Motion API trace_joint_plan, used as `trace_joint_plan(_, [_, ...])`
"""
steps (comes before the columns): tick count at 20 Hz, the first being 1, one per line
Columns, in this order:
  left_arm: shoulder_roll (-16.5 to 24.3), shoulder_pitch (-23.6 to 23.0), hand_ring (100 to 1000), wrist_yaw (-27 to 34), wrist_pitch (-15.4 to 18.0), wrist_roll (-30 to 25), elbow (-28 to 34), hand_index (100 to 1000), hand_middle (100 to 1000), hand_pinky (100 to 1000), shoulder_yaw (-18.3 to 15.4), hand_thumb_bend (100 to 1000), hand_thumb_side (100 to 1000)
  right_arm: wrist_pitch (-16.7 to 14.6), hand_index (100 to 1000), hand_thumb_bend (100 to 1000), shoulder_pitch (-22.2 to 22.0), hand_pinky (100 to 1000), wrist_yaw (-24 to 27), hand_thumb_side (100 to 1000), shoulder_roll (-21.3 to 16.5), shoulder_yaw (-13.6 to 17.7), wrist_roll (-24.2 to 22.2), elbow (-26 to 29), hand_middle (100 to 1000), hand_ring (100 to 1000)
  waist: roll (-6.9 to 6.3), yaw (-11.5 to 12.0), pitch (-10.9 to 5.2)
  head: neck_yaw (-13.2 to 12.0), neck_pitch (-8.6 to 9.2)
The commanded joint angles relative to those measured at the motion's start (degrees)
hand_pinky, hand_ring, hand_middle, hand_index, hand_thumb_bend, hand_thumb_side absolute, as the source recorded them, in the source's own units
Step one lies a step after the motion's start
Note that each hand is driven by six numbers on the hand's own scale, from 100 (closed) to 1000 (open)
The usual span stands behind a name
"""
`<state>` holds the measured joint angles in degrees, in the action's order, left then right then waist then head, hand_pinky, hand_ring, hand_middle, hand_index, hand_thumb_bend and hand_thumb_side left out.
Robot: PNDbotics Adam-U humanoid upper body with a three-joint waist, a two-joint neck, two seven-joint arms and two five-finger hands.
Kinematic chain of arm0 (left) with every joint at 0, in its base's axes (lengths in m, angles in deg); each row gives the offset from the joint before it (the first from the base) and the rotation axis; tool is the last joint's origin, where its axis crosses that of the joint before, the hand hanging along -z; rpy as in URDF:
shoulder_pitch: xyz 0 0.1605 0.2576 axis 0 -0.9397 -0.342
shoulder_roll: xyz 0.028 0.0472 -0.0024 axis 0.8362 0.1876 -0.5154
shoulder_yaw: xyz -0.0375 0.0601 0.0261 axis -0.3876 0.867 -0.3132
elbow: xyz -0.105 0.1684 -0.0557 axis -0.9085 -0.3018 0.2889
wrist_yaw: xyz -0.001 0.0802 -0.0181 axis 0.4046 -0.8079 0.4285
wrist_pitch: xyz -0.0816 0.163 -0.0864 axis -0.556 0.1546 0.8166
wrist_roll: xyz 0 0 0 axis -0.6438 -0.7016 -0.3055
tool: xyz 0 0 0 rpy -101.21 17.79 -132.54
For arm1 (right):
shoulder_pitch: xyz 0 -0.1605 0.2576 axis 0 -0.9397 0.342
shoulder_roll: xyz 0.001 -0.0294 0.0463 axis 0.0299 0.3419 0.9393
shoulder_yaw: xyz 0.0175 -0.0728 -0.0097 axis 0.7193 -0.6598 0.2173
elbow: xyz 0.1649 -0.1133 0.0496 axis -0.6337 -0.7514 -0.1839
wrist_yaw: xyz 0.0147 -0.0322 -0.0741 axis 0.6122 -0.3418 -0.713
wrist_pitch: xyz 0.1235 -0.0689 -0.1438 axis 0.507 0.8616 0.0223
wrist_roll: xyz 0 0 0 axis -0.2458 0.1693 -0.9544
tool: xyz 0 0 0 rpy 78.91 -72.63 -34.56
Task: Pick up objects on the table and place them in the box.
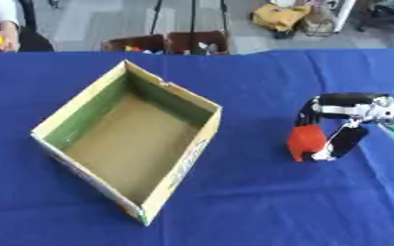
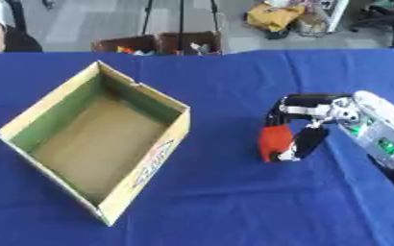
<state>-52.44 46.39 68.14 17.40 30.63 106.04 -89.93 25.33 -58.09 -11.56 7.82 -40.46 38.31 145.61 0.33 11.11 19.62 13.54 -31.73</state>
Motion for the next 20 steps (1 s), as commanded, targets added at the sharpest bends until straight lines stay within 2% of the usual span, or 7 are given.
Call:
trace_joint_plan(1, [0.76, 0.63, 730, -0.03, -0.05, -0.17, 1.07, 918, 831, 554, -0.15, 100, 1000, 0.84, 636, 254, 0.69, 721, 0.90, 194, -1.41, 0.74, -0.05, -0.16, 544, 651, 1.05, 0.03, -0.11, 0.14, -0.48])
trace_joint_plan(2, [0.75, 0.62, 730, -0.04, -0.06, -0.17, 1.07, 918, 831, 554, -0.15, 100, 1000, 1.10, 610, 206, 0.71, 708, 1.01, 150, -1.40, 0.76, -0.14, -0.27, 525, 641, 1.06, 0.07, -0.11, 0.18, -0.48])
trace_joint_plan(4, [0.74, 0.61, 730, -0.06, -0.08, -0.18, 1.07, 918, 831, 554, -0.17, 100, 1000, 1.71, 575, 172, 0.83, 695, 1.36, 110, -1.35, 0.86, -0.25, -0.53, 499, 623, 1.09, 0.13, -0.12, 0.27, -0.46])
trace_joint_plan(8, [0.76, 0.60, 730, -0.03, -0.13, -0.17, 1.07, 918, 831, 555, -0.18, 100, 1000, 2.84, 529, 125, 1.06, 677, 2.36, 100, -1.34, 1.09, 0.01, -0.86, 458, 600, 1.13, 0.15, -0.17, 0.36, -0.39])
trace_joint_plan(13, [0.86, 0.58, 730, -0.03, -0.18, -0.14, 1.07, 918, 831, 555, -0.20, 100, 1000, 3.50, 469, 120, 1.38, 667, 4.23, 114, -1.73, 1.70, 0.92, 0.33, 437, 587, 1.15, -0.07, -0.25, 0.27, -0.14])
trace_joint_plan(20, [1.00, 0.40, 730, 0.18, -0.26, -0.08, 1.07, 918, 831, 555, -0.23, 100, 1000, 4.69, 440, 180, 0.55, 677, 8.77, 136, -3.26, 4.92, 3.77, 7.37, 399, 568, 1.10, -0.22, -0.49, 0.34, 0.54])
